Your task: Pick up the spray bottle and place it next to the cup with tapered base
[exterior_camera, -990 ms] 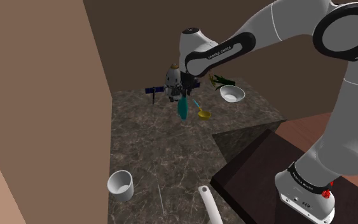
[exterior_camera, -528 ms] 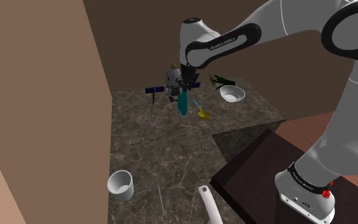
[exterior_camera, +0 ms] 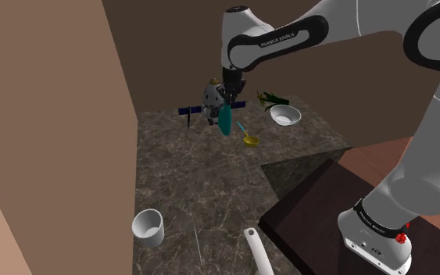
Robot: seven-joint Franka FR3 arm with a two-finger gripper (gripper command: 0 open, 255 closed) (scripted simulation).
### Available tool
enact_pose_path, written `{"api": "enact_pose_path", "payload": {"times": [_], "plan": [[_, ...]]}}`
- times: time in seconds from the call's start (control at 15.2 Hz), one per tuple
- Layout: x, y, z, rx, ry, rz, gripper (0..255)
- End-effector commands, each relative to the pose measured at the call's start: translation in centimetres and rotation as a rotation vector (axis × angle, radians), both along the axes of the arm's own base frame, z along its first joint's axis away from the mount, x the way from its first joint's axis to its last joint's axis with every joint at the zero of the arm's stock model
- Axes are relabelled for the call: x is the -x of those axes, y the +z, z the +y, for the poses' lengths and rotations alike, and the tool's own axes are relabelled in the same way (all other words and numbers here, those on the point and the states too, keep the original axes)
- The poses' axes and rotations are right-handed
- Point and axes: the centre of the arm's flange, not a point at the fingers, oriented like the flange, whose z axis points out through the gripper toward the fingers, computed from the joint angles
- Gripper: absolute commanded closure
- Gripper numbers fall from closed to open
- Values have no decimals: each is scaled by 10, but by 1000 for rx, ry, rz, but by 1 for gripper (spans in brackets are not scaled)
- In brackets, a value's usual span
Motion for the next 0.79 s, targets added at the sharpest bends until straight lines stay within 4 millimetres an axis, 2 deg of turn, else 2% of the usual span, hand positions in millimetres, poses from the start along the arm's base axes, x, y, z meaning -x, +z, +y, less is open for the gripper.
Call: {"api": "enact_pose_path", "payload": {"times": [0.0,0.73], "plan": [[0,11,0,0,0,0,255],[0,69,0,0,0,0,255]]}}
